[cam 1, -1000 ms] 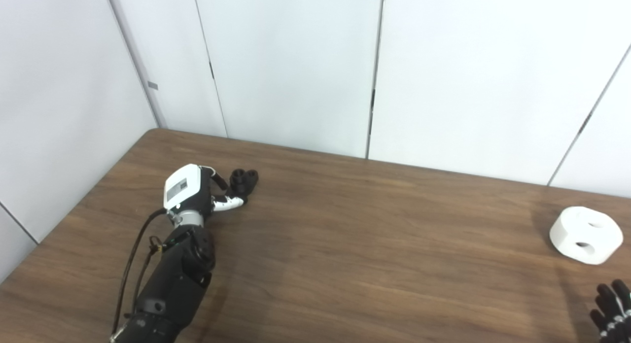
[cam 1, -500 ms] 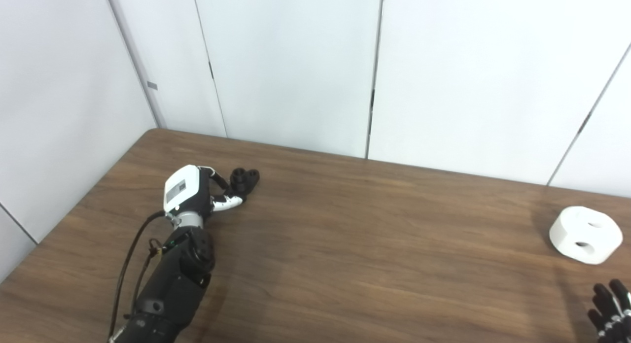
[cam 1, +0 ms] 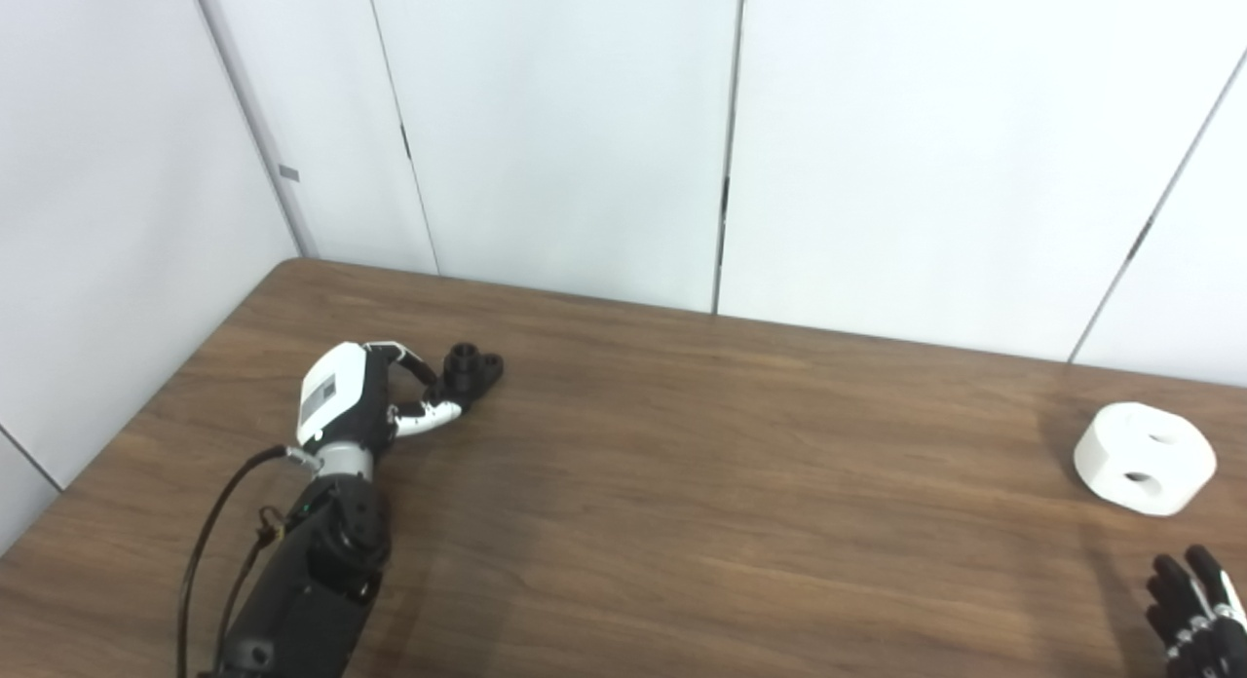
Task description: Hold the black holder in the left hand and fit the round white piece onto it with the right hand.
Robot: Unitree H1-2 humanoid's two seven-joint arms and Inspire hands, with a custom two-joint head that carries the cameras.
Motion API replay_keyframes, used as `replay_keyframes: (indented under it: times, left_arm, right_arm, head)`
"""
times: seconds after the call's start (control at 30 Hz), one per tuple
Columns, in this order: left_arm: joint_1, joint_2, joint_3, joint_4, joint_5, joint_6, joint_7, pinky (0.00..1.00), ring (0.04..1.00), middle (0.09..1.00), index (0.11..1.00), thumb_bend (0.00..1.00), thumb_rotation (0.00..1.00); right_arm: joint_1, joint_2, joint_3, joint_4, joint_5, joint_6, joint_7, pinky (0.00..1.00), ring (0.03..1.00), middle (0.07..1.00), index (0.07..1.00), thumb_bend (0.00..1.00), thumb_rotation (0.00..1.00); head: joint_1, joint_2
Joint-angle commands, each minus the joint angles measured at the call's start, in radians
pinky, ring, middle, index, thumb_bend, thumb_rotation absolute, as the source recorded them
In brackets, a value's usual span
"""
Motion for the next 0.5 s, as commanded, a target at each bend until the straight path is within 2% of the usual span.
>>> replay_keyframes:
  times: [0.0,0.33,0.47]
  left_arm:
    - [0.027,0.002,-0.017,-0.025,-0.026,-0.008,-0.048,0.72,0.838,0.794,0.486,0.52,0.05]
    - [0.053,0.006,-0.066,-0.140,-0.016,-0.023,-0.105,0.74,0.849,0.794,0.486,0.52,0.05]
    - [0.078,0.014,-0.092,-0.188,-0.013,-0.027,-0.144,0.76,0.866,0.807,0.487,0.52,0.05]
  right_arm:
    - [0.009,0.015,0.007,0.013,-0.008,-0.030,-0.008,1.00,0.958,0.954,0.990,0.62,0.96]
    - [0.014,0.018,0.014,-0.011,-0.013,-0.003,-0.014,1.00,0.981,0.956,0.985,0.63,0.95]
    - [0.013,0.021,0.016,-0.013,-0.010,-0.014,-0.014,1.00,0.973,0.962,0.986,0.62,0.95]
  head:
    - [0.000,0.004]
    - [-0.007,0.013]
    - [-0.017,0.023]
